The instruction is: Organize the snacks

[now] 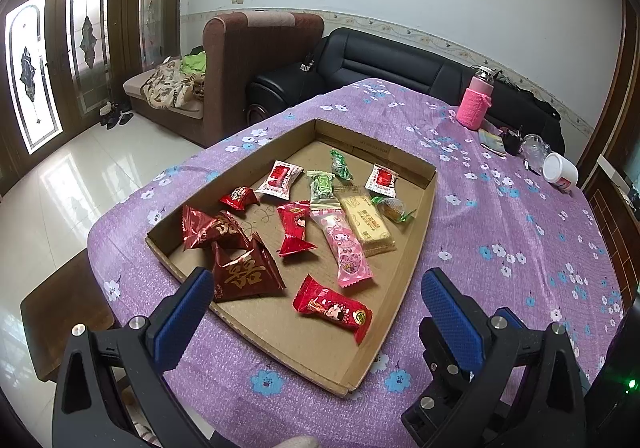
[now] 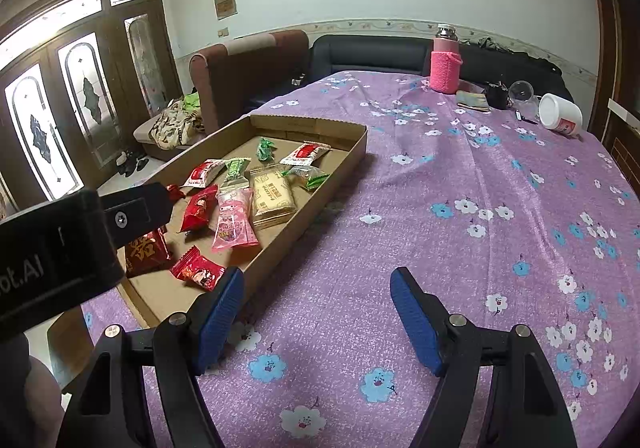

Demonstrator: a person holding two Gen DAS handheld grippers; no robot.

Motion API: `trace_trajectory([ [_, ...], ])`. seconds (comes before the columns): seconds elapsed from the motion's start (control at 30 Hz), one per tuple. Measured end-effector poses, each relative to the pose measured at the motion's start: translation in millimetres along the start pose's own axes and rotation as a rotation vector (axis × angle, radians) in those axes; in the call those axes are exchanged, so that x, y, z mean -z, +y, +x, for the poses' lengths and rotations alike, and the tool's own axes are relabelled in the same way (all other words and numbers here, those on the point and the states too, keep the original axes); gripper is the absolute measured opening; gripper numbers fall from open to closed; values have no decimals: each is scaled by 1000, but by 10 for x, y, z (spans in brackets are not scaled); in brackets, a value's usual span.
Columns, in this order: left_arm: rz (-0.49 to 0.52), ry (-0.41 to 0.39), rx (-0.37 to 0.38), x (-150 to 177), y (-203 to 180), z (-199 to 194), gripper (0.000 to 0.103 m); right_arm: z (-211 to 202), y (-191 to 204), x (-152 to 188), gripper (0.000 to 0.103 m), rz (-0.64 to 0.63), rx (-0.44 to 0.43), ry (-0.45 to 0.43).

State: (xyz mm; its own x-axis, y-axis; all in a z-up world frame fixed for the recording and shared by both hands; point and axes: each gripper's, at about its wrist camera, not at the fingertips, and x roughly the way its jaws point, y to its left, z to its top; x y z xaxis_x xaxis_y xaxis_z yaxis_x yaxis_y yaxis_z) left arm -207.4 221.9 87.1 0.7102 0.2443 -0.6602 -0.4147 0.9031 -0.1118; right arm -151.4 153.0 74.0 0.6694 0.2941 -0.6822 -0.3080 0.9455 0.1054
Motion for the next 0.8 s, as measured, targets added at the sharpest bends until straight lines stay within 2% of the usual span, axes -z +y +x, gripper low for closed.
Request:
trace_trajectory([
  [0.8,-4,6,4,11,17,7,103,-5,18,11,80,-2,-2,3],
])
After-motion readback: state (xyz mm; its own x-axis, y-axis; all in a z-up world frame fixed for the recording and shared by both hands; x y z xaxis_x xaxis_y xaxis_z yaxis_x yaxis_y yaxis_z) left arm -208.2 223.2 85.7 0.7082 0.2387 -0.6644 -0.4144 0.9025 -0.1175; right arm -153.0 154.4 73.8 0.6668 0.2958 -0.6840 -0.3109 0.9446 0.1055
